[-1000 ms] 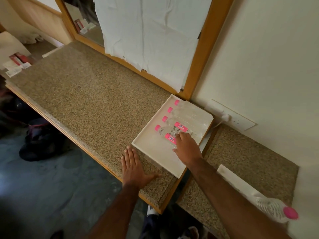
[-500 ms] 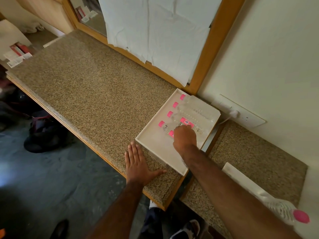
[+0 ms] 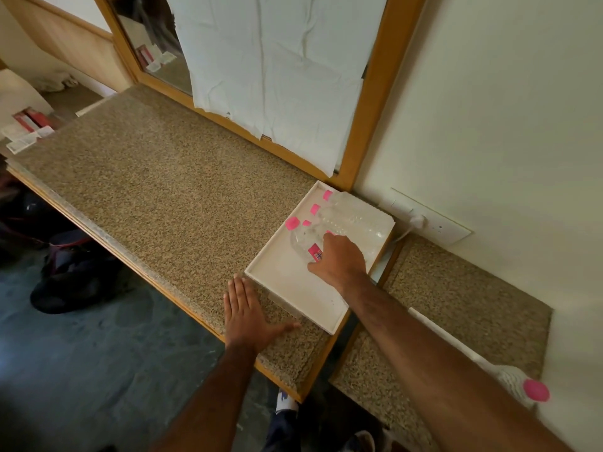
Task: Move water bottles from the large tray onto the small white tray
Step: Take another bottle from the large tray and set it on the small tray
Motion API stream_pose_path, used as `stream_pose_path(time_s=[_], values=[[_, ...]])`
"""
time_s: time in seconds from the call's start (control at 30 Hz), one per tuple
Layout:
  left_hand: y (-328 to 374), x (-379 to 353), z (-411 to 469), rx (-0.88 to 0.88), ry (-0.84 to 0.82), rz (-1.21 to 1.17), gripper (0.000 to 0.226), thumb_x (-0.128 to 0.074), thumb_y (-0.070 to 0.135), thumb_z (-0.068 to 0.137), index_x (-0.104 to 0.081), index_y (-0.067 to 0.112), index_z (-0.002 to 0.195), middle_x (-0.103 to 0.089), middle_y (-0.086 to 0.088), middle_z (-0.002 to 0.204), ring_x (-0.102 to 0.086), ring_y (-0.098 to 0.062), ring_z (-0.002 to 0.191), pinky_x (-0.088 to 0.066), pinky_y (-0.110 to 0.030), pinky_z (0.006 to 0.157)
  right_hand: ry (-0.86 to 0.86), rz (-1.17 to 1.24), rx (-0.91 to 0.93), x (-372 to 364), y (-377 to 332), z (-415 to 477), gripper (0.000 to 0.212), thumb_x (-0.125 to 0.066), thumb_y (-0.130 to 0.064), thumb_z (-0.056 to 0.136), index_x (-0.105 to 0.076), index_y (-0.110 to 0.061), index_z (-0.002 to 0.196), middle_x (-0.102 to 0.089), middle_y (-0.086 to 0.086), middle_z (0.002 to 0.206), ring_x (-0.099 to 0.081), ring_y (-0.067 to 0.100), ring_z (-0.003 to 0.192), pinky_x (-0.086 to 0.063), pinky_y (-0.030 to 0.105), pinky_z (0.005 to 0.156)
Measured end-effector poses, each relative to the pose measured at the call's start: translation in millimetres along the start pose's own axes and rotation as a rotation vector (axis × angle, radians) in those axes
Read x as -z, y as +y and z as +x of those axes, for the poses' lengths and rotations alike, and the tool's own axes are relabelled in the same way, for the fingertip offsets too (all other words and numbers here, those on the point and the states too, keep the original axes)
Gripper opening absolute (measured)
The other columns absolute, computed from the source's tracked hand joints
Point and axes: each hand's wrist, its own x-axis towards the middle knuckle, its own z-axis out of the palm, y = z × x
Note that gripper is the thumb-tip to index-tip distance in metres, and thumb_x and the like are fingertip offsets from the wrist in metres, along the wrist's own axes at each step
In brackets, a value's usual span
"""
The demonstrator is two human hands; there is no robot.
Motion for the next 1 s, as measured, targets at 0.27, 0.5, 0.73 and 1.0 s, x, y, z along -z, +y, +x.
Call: stream_pose_path(time_s=[0.27, 0.5, 0.73, 1.0], values=[[31, 33, 15, -0.216, 0.063, 0.155, 0.174, -0.037, 0.117, 0.046, 0.017, -0.002, 0.161, 0.021, -0.022, 0.172, 0.023, -0.035, 0.158, 0.008, -0.051, 0.130, 0.187, 0.274, -0.049, 36, 22, -30, 0.067, -0.084, -0.058, 0.071, -0.063, -0.015, 0.117, -0.073, 0.002, 0.110, -0.071, 0.018, 0.095, -0.058, 0.029, 0.079], [82, 30, 14, -0.446, 0.056, 0.199, 0.170, -0.042, 0.114, 0.053, 0.013, -0.004, 0.161, 0.021, -0.023, 0.171, 0.020, -0.035, 0.159, 0.003, -0.052, 0.131, 0.311, 0.436, -0.116, 61, 74, -67, 0.052, -0.087, -0.047, 0.068, -0.066, -0.018, 0.105, -0.070, -0.007, 0.088, -0.068, 0.008, 0.077, -0.053, 0.023, 0.060], [140, -1, 0, -0.713, -0.006, 0.229, 0.166, -0.042, 0.113, 0.057, 0.013, -0.002, 0.162, 0.020, -0.022, 0.172, 0.021, -0.034, 0.159, 0.003, -0.052, 0.130, 0.465, 0.531, -0.229, 72, 136, -107, 0.059, -0.093, -0.036, 0.065, -0.063, -0.018, 0.113, -0.066, -0.009, 0.093, -0.064, 0.009, 0.080, -0.046, 0.018, 0.063], [176, -63, -28, -0.923, -0.182, 0.274, 0.160, -0.040, 0.112, 0.060, 0.006, -0.001, 0.164, 0.017, -0.021, 0.173, 0.017, -0.033, 0.161, -0.004, -0.054, 0.131, 0.571, 0.548, -0.376, 39, 195, -152, 0.067, -0.091, -0.040, 0.059, -0.059, -0.021, 0.115, -0.070, -0.002, 0.103, -0.068, 0.017, 0.089, -0.059, 0.041, 0.076]])
